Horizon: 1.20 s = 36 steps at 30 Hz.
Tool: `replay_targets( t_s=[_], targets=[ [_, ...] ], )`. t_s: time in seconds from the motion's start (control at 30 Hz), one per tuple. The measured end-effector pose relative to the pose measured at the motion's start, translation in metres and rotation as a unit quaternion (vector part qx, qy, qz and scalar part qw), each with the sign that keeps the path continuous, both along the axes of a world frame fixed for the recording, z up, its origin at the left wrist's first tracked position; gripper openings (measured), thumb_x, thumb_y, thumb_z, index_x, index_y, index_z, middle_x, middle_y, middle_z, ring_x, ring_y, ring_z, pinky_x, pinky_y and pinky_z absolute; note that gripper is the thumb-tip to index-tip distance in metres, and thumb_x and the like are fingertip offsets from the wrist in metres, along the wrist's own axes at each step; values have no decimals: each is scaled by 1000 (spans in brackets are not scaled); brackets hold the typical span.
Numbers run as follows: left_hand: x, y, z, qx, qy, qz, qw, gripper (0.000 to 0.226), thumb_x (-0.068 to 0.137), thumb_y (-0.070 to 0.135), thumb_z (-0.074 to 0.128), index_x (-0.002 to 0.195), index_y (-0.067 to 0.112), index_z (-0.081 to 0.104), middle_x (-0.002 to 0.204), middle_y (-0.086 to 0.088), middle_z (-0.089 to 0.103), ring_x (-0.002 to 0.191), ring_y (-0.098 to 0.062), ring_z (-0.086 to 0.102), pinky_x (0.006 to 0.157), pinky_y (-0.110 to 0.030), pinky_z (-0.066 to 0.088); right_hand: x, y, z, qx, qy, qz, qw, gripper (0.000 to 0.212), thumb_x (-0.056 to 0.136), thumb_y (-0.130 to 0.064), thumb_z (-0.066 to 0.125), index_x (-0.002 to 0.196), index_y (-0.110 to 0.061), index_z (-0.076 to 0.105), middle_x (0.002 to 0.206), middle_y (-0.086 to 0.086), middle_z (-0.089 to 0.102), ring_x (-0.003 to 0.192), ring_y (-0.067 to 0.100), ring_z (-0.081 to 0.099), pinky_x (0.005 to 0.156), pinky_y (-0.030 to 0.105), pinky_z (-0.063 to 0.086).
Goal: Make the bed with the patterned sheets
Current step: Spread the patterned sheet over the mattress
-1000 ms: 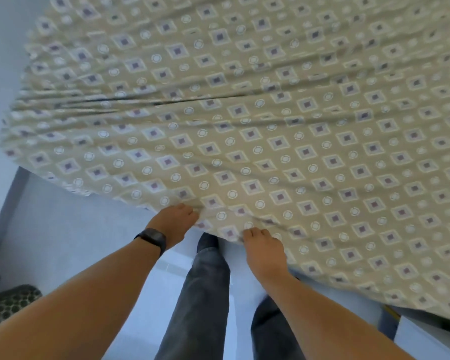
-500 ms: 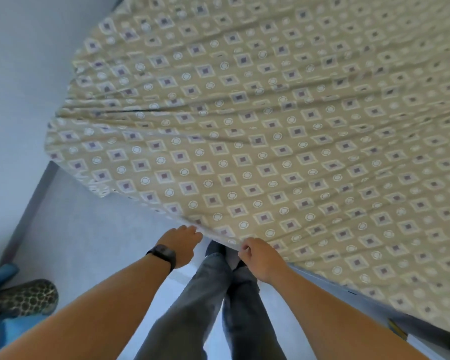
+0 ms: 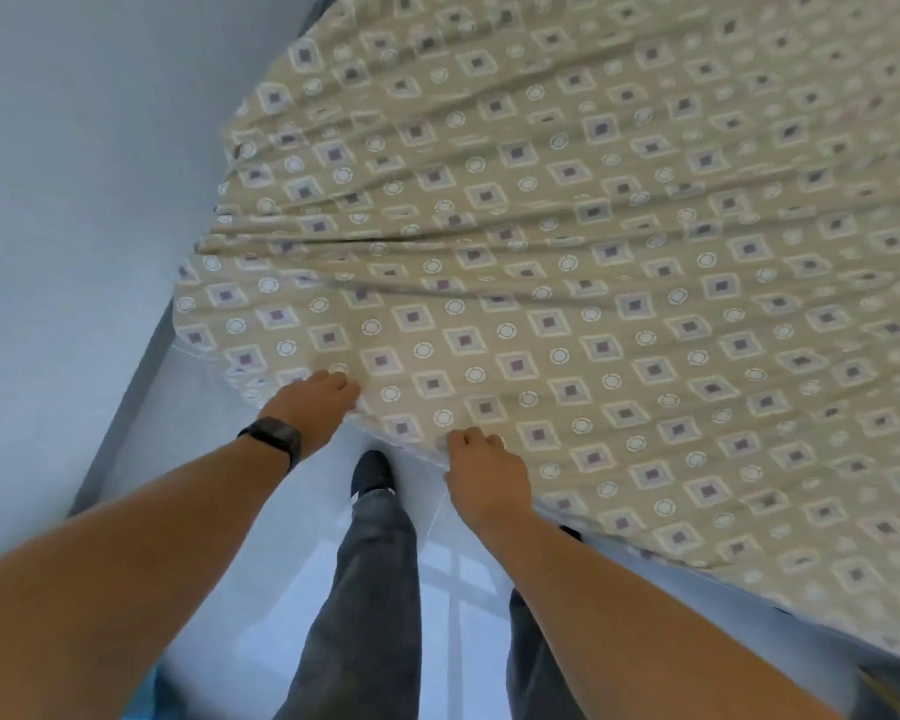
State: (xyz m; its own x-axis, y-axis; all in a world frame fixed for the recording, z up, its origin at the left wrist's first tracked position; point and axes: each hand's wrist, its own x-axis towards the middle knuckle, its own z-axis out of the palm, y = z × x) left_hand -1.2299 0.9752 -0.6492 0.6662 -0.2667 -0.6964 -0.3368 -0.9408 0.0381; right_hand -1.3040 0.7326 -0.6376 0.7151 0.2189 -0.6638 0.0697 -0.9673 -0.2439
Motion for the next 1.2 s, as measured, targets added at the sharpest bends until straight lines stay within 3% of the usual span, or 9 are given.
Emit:
replay_targets(
  t_s=[0.17, 0.37, 0.53, 0.63, 0.8, 1.0, 1.1, 1.2],
  targets=[
    [17, 19, -2, -36, 34, -82, 995, 35, 97, -1, 40, 125, 15, 53, 124, -7, 55, 117, -26, 50, 85, -36, 44, 14, 29, -14, -83, 9, -13, 996, 46, 93, 0, 54, 136, -15, 51, 127, 6, 58, 111, 27, 60, 89, 39, 51],
    [-12, 52, 3, 1, 158, -143, 977, 32, 99, 2, 46, 126, 15, 57, 129, -8, 58, 117, -30, 58, 92, -37, 48, -16, 55, -6, -26, 113, -9, 993, 47, 95, -2, 53, 138, -20, 53, 132, 3, 59, 109, 28, 66, 93, 37, 53],
    [-24, 62, 1, -33, 127, -122, 984, 28, 102, 10, 46, 129, 19, 52, 132, -5, 53, 116, -28, 54, 95, -40, 49, -9, 54, -10, -20, 107, -77, 991, 39, 98, -7, 49, 136, -18, 51, 136, 4, 54, 118, 27, 58, 95, 36, 48],
    [-20, 82, 7, -38, 101, -56, 993, 32, 104, 18, 45, 135, 21, 50, 140, -4, 49, 121, -27, 52, 99, -38, 46, -4, 61, -3, 21, 87, -136, 987, 31, 105, -24, 43, 135, -21, 50, 136, 0, 51, 118, 25, 55, 90, 35, 47],
    [19, 123, 32, -26, 19, 12, 999, 42, 97, 12, 48, 138, 21, 46, 134, -4, 48, 116, -28, 51, 94, -41, 49, 13, 91, 19, 46, 75, -147, 985, 27, 106, -32, 40, 128, -21, 50, 135, 2, 49, 114, 26, 54, 90, 41, 51],
    [58, 167, 31, 35, -9, -3, 999, 55, 92, 9, 59, 142, 21, 38, 133, -7, 46, 120, -30, 50, 89, -40, 52, 50, 172, 27, 63, 16, -98, 993, 27, 104, -31, 44, 129, -20, 49, 129, 1, 51, 112, 26, 55, 86, 40, 52],
    [72, 176, 14, 46, -28, -68, 996, 56, 90, -1, 56, 141, 14, 38, 131, -11, 47, 119, -31, 49, 82, -38, 51, 73, 209, 5, 31, -12, -93, 995, 33, 101, -27, 53, 133, -18, 48, 127, 3, 53, 113, 27, 54, 82, 39, 52],
    [87, 185, 2, 44, -17, -153, 987, 45, 93, -2, 51, 136, 9, 43, 131, -13, 52, 119, -30, 51, 86, -38, 50, 81, 232, -14, -30, -8, -103, 994, 40, 96, -13, 57, 136, -18, 50, 128, 3, 56, 116, 26, 53, 80, 36, 51]
  ],
)
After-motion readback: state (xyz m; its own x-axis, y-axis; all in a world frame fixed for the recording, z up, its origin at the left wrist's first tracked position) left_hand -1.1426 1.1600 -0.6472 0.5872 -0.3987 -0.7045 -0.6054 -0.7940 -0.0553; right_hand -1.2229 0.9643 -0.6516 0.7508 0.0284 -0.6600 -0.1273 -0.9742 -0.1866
